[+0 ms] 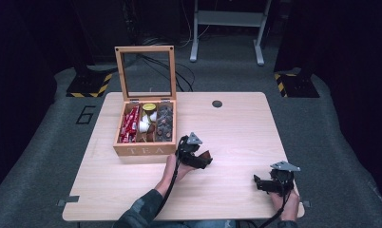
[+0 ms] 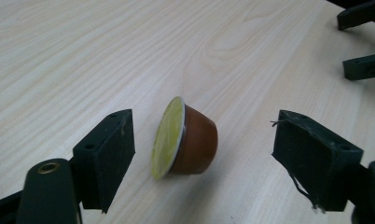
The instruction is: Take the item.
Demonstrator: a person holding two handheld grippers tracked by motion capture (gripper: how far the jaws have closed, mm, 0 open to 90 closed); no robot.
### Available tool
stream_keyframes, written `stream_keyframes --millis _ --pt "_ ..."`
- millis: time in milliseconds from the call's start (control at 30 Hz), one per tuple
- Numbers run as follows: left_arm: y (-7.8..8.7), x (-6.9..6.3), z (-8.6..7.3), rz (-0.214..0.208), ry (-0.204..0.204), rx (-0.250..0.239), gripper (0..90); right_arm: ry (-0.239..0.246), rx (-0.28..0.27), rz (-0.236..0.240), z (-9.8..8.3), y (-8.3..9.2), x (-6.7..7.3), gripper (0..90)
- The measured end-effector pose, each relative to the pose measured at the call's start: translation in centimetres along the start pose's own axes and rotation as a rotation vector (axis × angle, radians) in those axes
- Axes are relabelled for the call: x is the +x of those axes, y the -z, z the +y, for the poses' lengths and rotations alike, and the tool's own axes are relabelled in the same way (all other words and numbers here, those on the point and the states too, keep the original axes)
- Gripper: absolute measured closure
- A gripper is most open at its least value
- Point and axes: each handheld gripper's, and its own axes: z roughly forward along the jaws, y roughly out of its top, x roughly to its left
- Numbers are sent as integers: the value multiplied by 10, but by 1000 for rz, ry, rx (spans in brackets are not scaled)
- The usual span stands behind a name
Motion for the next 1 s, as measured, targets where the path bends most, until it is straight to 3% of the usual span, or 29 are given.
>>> stream_keyframes --millis 233,467,700,1000 --pt "24 -9 -5 -10 -15 -32 154 0 1 0 0 0 0 41" --pt "59 -13 -13 -6 -36 -62 141 -7 -1 -6 0 0 0 43" --pt "100 -5 -33 50 -33 -84 119 -7 -1 -6 0 0 0 43" --pt "140 12 -64 122 16 -107 85 -8 -1 -6 0 0 0 43"
